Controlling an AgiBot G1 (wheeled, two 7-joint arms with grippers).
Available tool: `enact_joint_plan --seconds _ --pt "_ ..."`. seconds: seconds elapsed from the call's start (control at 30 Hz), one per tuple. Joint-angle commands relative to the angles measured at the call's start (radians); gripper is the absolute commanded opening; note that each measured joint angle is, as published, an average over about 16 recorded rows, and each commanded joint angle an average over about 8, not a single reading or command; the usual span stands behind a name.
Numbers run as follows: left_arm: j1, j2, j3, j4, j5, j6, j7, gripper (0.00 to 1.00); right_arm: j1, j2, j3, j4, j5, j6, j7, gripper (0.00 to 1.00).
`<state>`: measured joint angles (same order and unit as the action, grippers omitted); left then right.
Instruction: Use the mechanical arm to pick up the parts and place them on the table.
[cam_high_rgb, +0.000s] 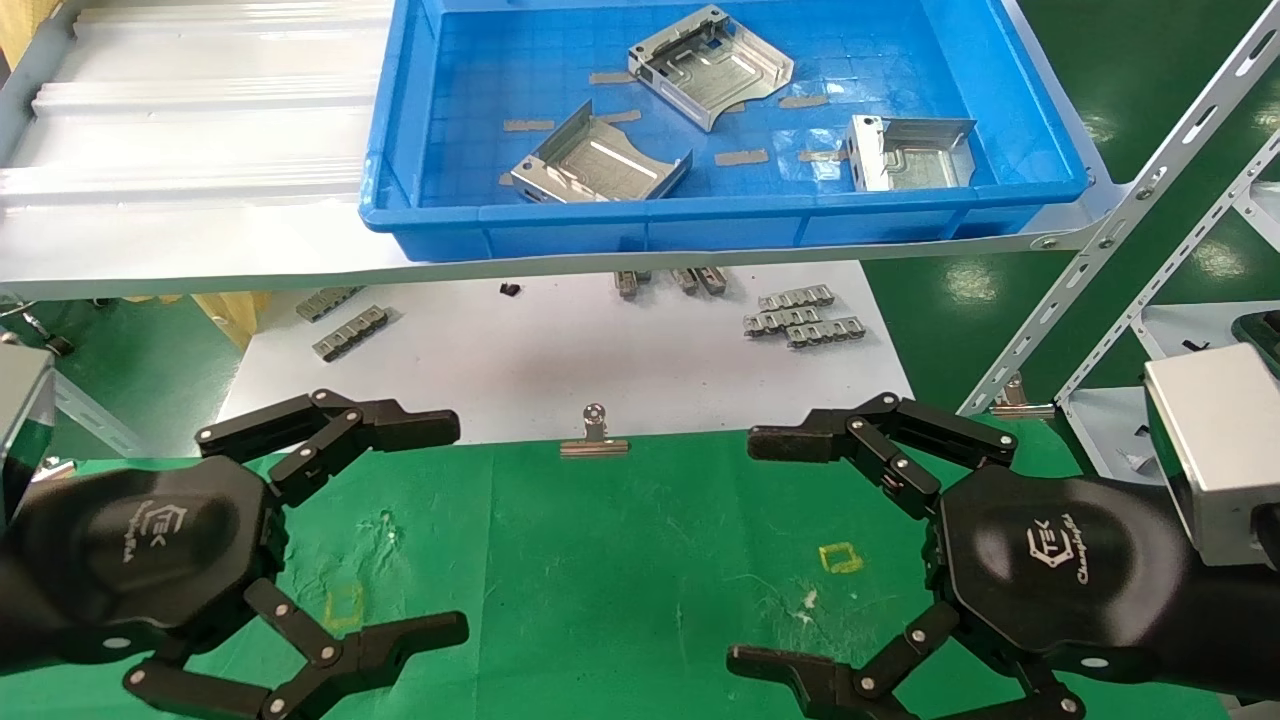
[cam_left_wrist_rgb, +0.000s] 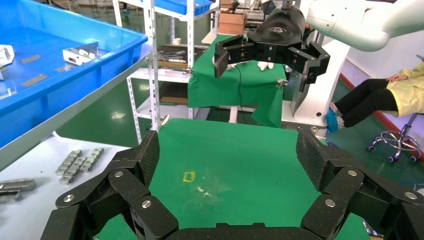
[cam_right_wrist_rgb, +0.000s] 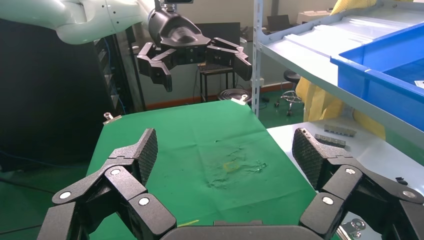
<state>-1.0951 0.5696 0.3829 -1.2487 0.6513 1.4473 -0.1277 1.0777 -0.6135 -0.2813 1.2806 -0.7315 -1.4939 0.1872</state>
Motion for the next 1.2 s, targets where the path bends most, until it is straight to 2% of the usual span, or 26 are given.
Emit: enact_joint_plan --seconds 0.03,0.93,1.07,1.2 --pt "0.0 0.0 0.0 0.0 0.0 0.0 0.0 0.0 0.0 0.0 0.0 0.0 0.0 0.0 0.0 1.0" --pt "0.0 0.0 0.0 0.0 0.0 0.0 0.0 0.0 0.005 0.001 0.0 0.004 -0.003 0.0 -0.002 1.0" --pt "0.0 0.0 0.0 0.0 0.0 0.0 0.0 0.0 0.07 -0.017 -0.011 0.007 -0.056 0.03 0.005 1.0" --pt "0.0 0.0 0.0 0.0 0.0 0.0 0.0 0.0 0.212 -0.09 -0.042 -0.039 -0.161 0.119 0.04 1.0"
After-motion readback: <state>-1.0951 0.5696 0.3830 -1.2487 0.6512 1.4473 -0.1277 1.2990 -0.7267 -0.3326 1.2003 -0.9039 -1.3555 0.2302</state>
